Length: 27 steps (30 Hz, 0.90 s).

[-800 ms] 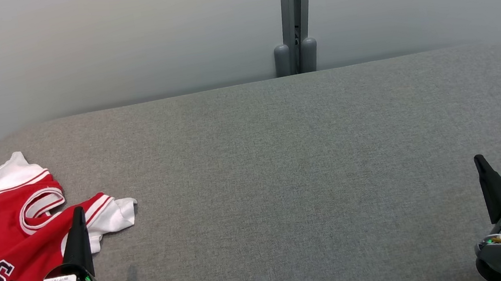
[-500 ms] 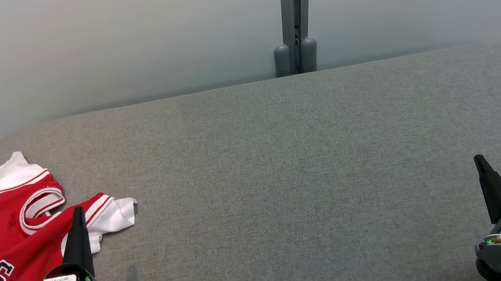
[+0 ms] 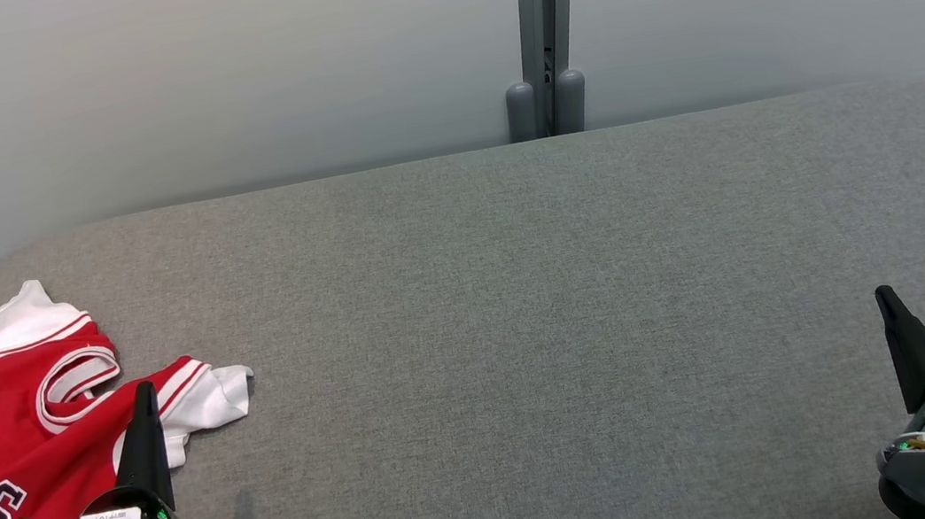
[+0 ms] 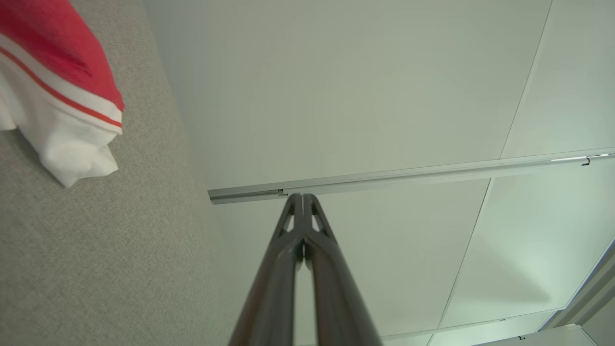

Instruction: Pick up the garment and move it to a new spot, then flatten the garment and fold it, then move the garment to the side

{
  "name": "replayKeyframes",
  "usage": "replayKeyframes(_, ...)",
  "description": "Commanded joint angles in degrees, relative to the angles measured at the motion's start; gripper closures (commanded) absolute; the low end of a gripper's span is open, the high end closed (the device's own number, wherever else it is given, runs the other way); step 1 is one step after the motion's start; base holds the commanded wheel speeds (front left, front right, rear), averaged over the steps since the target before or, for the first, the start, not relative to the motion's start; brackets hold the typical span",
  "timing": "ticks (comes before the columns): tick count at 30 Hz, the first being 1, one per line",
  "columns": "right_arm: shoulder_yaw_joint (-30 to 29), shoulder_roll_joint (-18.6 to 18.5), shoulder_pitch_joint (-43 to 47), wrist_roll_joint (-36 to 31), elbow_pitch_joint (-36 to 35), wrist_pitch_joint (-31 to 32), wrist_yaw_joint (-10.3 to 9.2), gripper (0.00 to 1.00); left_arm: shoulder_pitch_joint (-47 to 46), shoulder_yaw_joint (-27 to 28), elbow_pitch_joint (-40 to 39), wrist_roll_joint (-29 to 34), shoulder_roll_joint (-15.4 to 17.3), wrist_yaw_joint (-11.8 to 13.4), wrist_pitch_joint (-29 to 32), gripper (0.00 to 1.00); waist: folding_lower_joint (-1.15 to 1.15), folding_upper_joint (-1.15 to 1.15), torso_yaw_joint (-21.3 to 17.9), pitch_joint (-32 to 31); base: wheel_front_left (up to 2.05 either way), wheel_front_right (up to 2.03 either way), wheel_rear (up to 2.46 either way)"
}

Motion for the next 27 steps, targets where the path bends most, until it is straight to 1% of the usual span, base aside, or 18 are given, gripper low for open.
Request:
replayKeyframes(1,-0.1,-0.3,-0.4,-0.1,0.0,0.2,0.25,1.00,-1.0,0.3,-0.1,-0.1,0.4,-0.3,0.2,1.00,0.00,0.00,0.0,0.0,0.00,0.00,0.00)
replayKeyframes(27,-0.1,-0.4,-0.4,-0.1,0.0,0.2,0.25,1.00,-1.0,0.3,-0.1,-0.1,0.4,-0.3,0.2,1.00,0.00,0.00,0.0,0.0,0.00,0.00,0.00)
